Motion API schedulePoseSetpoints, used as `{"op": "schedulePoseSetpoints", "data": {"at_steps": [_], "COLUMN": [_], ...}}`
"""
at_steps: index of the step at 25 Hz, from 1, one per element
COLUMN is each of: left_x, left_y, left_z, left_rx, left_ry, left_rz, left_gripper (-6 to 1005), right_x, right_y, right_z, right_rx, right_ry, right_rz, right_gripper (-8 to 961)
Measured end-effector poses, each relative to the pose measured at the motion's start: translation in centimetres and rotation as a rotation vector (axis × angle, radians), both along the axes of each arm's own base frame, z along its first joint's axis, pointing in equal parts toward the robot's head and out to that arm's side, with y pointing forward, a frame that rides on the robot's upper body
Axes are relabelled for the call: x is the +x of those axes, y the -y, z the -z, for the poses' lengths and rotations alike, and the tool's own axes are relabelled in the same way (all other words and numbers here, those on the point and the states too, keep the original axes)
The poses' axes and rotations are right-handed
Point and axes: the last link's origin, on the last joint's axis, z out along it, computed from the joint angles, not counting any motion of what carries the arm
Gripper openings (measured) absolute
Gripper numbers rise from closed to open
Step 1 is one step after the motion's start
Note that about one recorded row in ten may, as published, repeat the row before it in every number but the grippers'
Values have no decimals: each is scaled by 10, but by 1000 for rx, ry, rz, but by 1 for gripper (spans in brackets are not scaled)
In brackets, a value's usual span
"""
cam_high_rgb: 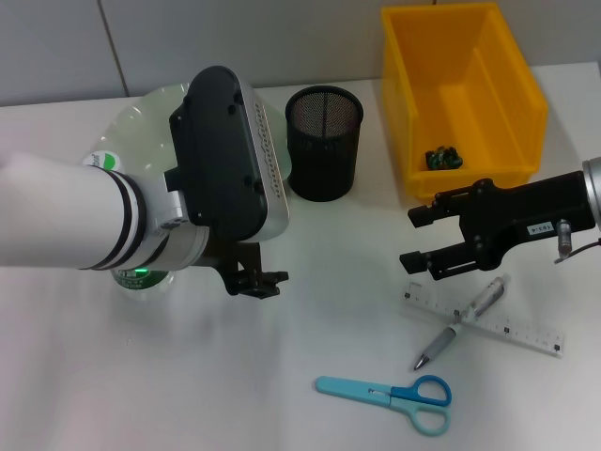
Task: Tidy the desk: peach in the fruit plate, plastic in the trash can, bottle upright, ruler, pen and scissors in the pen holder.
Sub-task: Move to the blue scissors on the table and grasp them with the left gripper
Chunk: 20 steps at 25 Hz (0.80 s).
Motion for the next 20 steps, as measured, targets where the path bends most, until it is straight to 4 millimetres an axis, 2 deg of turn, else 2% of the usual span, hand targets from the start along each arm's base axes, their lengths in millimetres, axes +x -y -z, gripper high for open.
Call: {"op": "schedulePoseSetpoints", "data": {"at_steps": [20], "left_x": [3], "left_y": [2], "left_z": [0], "left_rx": [0], "left_ry": [2], "left_rz": [14], "left_gripper": [798], "right_x": [-1], "right_y": [0], "right_z": [0], "right_rx": [-2], "right_ry": [0], "right_rz": [3], "right_gripper": [740]}}
